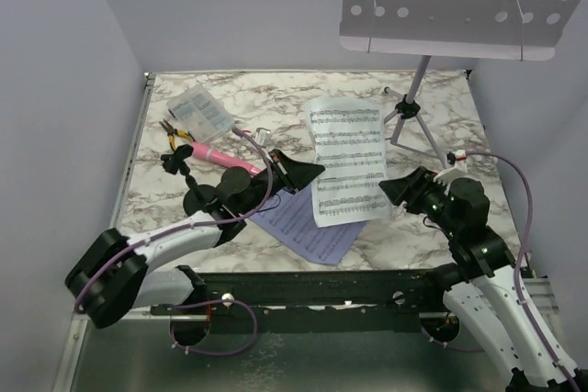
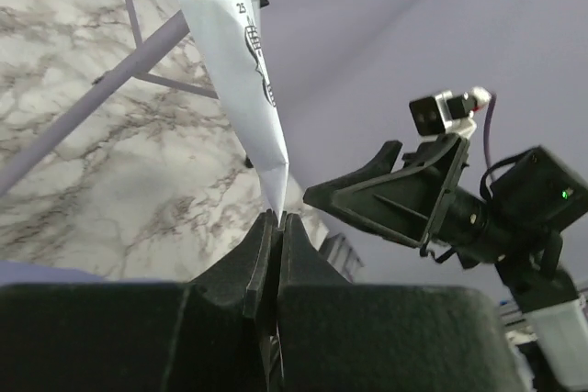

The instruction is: Set up the instrument practice props

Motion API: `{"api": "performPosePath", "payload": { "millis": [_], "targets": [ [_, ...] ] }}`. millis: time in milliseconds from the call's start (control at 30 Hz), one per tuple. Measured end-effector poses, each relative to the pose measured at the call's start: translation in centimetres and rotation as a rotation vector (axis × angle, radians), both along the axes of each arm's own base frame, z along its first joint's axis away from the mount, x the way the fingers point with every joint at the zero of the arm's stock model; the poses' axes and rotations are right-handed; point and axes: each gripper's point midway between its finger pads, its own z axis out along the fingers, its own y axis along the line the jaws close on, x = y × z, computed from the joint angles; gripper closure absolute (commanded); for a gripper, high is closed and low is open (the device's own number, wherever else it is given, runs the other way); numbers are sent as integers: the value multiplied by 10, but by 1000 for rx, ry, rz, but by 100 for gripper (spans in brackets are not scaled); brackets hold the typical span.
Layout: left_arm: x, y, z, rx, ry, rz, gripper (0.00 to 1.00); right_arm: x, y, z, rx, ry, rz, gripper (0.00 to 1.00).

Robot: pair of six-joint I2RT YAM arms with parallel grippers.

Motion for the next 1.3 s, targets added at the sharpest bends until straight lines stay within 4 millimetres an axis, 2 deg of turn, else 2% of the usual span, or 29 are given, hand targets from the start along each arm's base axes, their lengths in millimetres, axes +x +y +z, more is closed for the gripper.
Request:
{"api": "performPosePath", "payload": {
  "millis": [100, 167, 333, 500, 667, 833, 1067, 1200, 1300],
  "targets": [
    [-9, 8, 14, 123, -102, -16, 100, -6, 19, -3, -14, 2, 134, 29],
    [-21, 17, 34, 192, -201, -51, 100, -12, 36, 6, 3, -35, 254, 28],
    [-55, 27, 64, 275, -392, -168, 100, -29, 74, 32, 82, -144, 532, 27],
    [-86, 32, 90, 278, -545, -272, 100, -42, 86, 43, 144, -214, 643, 27],
    [-101, 38, 108, 255, -621, -298, 100, -54, 84, 71, 173, -327, 661, 25],
    [-107, 42, 127, 218, -655, -291, 100, -64, 77, 98, 198, -437, 626, 26],
    [-112, 43, 145, 144, -648, -290, 100, -56, 50, 123, 264, -502, 394, 26],
    [-114, 44, 152, 109, -648, -288, 100, -52, 31, 129, 269, -520, 264, 23],
    [-115, 44, 153, 88, -637, -292, 100, -47, 26, 127, 263, -499, 227, 25]
  ]
}}
